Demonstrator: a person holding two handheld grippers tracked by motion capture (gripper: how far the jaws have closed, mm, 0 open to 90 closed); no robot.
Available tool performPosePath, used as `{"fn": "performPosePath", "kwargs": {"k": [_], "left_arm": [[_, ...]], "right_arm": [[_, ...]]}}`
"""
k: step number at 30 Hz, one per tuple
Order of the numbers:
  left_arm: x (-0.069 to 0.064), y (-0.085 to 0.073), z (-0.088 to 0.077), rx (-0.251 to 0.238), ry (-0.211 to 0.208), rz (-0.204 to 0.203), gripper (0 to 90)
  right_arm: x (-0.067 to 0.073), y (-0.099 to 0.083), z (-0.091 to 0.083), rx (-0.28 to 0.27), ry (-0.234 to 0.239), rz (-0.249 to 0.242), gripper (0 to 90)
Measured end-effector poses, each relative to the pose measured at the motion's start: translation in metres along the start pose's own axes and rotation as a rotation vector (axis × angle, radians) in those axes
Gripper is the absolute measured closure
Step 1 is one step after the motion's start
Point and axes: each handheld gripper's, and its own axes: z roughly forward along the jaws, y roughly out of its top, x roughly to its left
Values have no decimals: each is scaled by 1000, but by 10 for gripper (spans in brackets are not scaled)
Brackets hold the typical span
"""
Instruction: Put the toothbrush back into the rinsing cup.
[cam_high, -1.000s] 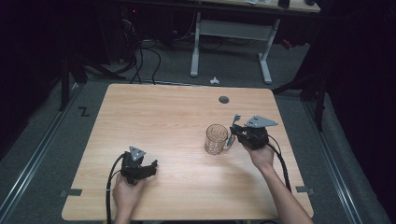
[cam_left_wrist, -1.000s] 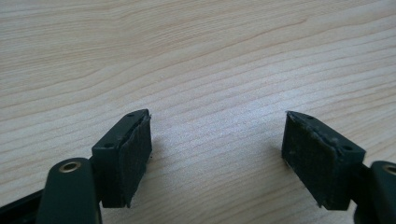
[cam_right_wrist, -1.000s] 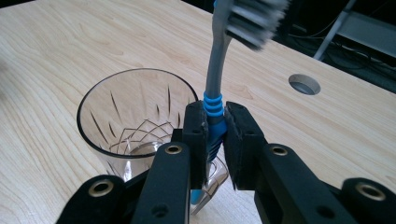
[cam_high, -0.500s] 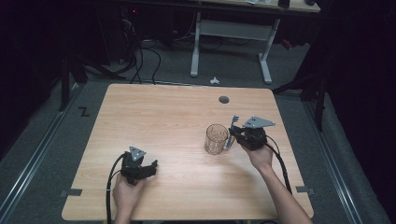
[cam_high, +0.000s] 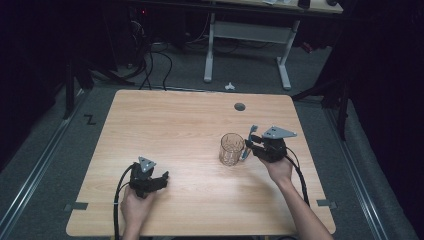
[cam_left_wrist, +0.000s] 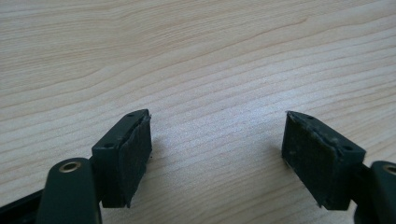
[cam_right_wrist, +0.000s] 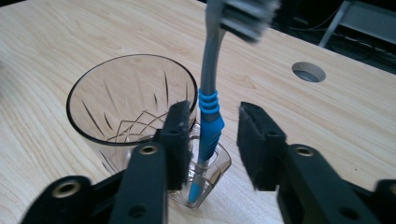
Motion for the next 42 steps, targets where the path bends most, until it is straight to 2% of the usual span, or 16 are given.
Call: {"fn": "performPosePath", "kwargs": {"k": [4,9,15,25,31,42], "left_arm": [[0,0,0,0,0,0,248],[0,0,0,0,0,0,248],[0,0,0,0,0,0,248],[0,0,0,0,0,0,248],[0,0,0,0,0,0,248],[0,0,0,0,0,0,248]], "right_arm": [[0,1,-2,-8,-10,4,580],[-1,2,-8,-9,-13,5,561],[-1,3,-15,-28,-8,8,557],[-4,3,-22,-29,-22,3,568],[-9,2,-27,-43,-36,24,567],[-15,1,-34,-51,-47,34,575]]}}
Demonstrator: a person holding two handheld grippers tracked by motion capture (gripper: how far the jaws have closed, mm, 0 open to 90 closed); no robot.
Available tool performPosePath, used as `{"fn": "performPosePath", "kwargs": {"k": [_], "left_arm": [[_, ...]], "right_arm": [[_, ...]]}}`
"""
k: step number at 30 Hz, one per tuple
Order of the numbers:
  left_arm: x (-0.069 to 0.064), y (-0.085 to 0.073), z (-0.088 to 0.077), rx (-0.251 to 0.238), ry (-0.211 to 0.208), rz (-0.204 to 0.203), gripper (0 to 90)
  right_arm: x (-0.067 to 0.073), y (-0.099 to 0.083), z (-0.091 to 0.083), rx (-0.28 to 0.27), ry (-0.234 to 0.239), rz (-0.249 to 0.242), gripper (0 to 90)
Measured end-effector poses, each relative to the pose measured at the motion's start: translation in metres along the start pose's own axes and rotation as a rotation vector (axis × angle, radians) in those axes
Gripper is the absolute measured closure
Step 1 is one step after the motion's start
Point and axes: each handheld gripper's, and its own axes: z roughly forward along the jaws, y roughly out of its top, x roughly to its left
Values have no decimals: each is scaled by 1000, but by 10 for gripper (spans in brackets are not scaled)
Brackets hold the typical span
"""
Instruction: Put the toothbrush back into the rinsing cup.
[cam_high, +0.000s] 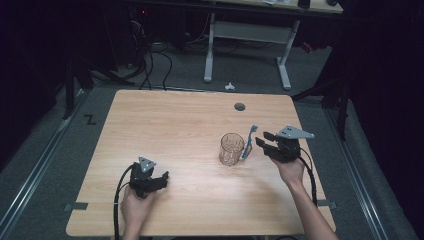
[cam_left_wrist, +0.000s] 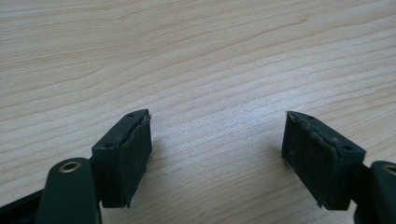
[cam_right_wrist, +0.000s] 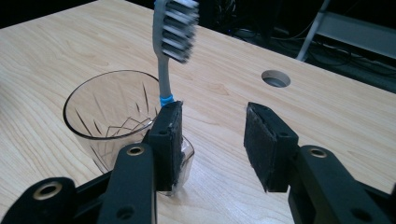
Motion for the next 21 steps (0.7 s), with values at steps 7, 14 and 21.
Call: {"fn": "performPosePath", "kwargs": {"k": [7,14,21], "left_arm": [[0,0,0,0,0,0,248],[0,0,0,0,0,0,248],[0,0,0,0,1,-1,248]], "right_arm": [[-3,-2,-3,4,15,6,575],[-7,-9,-7,-6,12,27,577],[-12,-14,-11,-8,13,52,578]]}}
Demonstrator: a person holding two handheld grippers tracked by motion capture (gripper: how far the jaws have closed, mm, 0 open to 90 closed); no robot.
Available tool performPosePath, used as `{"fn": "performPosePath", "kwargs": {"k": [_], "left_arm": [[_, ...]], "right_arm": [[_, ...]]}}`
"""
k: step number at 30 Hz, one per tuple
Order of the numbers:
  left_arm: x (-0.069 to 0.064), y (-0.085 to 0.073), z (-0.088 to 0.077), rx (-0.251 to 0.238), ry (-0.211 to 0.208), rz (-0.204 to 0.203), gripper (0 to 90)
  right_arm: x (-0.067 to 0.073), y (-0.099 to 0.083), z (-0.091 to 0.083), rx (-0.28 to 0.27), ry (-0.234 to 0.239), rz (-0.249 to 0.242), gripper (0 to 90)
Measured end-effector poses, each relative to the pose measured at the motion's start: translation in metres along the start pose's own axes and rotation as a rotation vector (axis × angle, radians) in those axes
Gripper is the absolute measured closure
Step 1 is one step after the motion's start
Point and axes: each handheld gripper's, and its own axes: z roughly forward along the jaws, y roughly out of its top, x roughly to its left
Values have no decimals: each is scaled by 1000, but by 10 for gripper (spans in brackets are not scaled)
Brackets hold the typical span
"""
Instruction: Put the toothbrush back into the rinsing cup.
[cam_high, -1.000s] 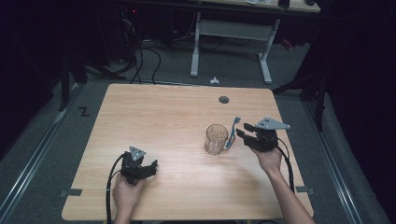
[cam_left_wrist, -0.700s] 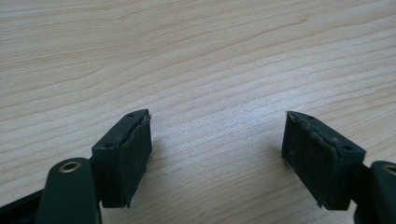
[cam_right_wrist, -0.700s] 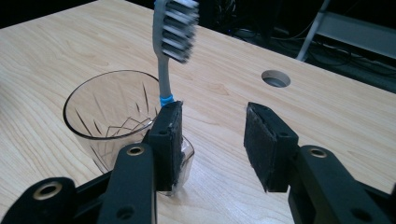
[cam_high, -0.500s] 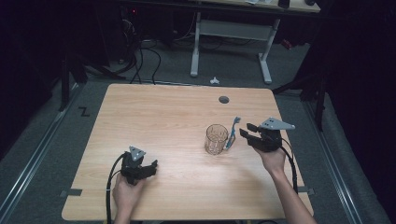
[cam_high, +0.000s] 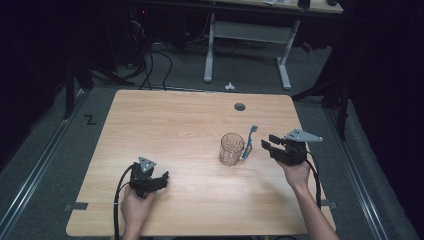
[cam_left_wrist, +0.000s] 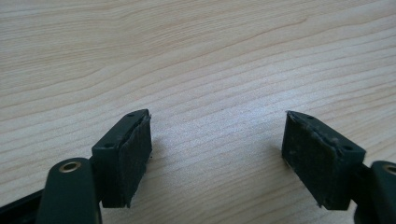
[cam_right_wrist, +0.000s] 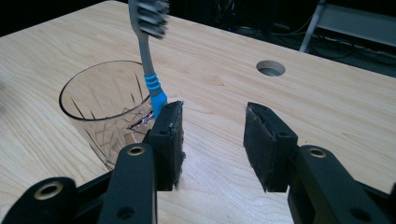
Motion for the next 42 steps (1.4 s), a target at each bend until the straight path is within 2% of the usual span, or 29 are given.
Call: {"fn": "performPosePath", "kwargs": {"k": [6,11,19,24,42], "left_arm": [[0,0,0,0,0,0,248],[0,0,0,0,0,0,248],[0,0,0,0,1,-1,248],[0,0,0,0,1,-1,248],[0,0,0,0,1,-1,248]], "right_arm": [[0,-3,-4,-13,4,6,581],[-5,-10,-8,-21,9,39,583],[-7,-16,-14,-7,4,38,583],[-11,-22,-18,-8,-1,57,583],[-15,-37,-18,8,0,84,592]]}}
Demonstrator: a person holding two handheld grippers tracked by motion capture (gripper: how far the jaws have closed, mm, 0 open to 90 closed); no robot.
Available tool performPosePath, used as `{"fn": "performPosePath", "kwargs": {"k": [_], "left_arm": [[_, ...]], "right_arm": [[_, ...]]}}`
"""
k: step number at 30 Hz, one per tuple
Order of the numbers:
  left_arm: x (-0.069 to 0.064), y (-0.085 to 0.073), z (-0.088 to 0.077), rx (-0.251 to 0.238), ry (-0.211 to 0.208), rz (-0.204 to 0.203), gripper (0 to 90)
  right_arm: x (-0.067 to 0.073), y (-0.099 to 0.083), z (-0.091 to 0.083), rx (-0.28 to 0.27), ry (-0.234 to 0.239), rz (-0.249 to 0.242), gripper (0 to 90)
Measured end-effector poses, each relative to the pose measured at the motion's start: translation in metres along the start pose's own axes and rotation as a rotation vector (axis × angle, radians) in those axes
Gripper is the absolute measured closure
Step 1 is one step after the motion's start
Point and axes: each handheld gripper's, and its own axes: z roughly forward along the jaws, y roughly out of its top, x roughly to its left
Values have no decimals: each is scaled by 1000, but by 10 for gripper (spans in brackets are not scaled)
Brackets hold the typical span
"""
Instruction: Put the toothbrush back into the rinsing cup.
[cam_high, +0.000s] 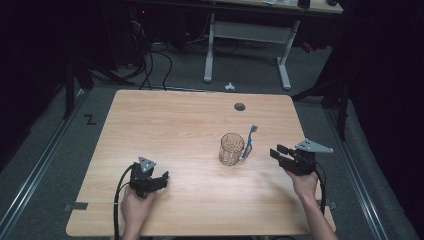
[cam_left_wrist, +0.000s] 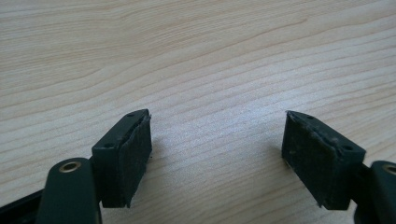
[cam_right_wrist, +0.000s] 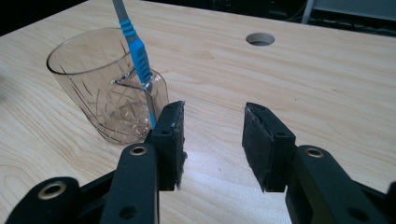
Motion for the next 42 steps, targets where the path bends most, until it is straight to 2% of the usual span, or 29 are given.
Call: {"fn": "performPosePath", "kwargs": {"k": [8,15,22,33,37,42], "left_arm": [[0,0,0,1,1,0,248],[0,0,0,0,0,-1,248],[0,0,0,0,-1,0,248],[0,0,0,-1,-1,-1,248],[0,0,0,0,-1,0,248],[0,0,0,0,-1,0,248]], "right_arm": [[-2,-9,1,13,1,17,597],[2,-16,5,25,7,11,603],[5,-26,8,38,17,35,602],[13,-29,19,73,35,20,601],[14,-30,23,84,23,11,599],[10,-34,28,96,16,27,598]]}}
